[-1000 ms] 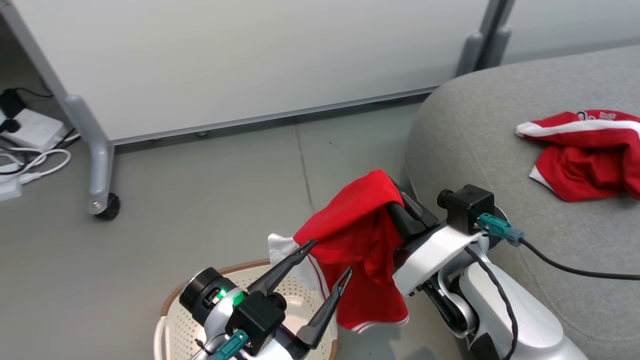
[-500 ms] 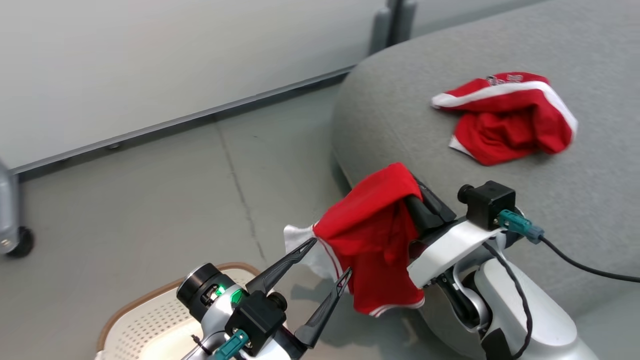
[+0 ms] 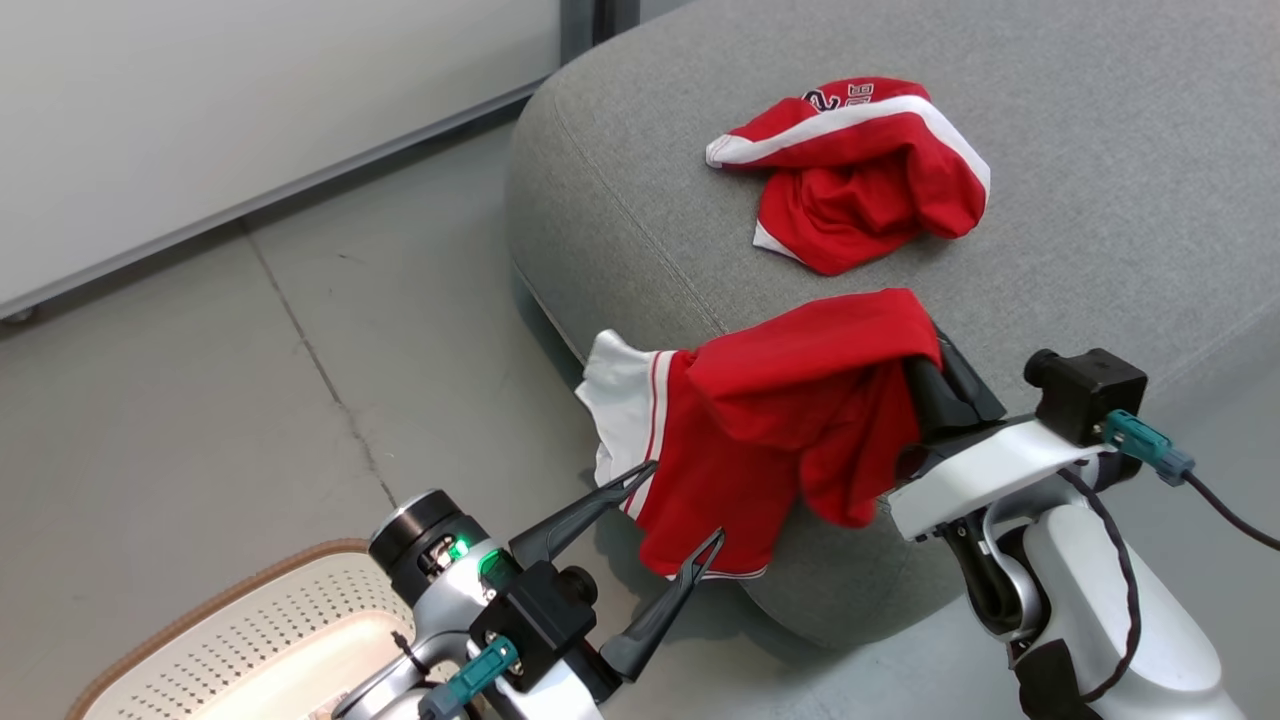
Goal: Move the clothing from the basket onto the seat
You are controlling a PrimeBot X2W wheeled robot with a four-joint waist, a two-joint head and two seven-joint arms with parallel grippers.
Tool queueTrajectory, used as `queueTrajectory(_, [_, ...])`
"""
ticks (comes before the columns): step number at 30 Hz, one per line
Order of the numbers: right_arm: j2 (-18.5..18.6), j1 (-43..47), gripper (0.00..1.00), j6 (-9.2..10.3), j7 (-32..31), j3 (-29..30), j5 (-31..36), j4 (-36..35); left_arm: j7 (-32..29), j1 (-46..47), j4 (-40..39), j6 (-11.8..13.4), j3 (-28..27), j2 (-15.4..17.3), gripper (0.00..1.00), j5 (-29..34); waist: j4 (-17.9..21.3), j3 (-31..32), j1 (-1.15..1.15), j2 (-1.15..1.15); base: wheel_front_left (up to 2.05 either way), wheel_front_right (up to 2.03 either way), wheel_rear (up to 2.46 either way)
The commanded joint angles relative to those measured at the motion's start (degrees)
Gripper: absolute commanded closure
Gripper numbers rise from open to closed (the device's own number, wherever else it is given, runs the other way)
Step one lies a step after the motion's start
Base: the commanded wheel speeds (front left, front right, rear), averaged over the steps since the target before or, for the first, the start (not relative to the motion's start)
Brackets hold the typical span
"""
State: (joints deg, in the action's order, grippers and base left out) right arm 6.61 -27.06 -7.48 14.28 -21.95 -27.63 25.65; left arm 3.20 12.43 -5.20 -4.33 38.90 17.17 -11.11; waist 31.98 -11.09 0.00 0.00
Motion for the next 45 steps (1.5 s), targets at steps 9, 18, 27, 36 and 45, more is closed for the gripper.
queueTrajectory(9, [-0.68, 2.97, 1.00, -0.02, 0.85, 6.12, 2.36, -3.07, -0.72, 5.05, 2.05, -2.01, 2.37, 0.37, 0.00, -1.49, 0.89, -2.51, 0.00, 0.00, 0.00, 0.00, 0.00])
queueTrajectory(18, [-0.32, -5.95, 1.00, -0.02, 0.91, 10.27, 2.04, -3.83, -1.01, 7.08, 1.28, -1.10, 1.63, 0.92, 0.00, -1.75, 0.85, -4.88, 0.00, 0.00, 0.00, 0.00, 0.00])
queueTrajectory(27, [5.07, -26.80, 1.00, -0.01, 1.03, 15.77, -0.25, 2.95, -2.46, 8.72, -2.37, 0.10, 1.11, 2.13, 0.00, -0.07, -0.71, -9.01, 0.00, 0.00, 0.00, 0.00, 0.00])
queueTrajectory(36, [12.45, -38.34, 1.00, -0.02, 0.97, 25.62, 1.10, 10.27, -4.39, 13.02, -4.41, -0.78, 2.61, 2.38, 0.00, 1.36, -8.02, -16.34, 0.00, 0.00, 0.00, 0.00, 0.00])
queueTrajectory(45, [13.05, -35.90, 1.00, -0.02, 0.99, 26.85, 1.86, 20.34, -4.38, 14.96, -4.81, -0.38, 3.07, 2.21, 0.00, 2.26, -12.36, -22.06, 0.00, 0.00, 0.00, 0.00, 0.00])
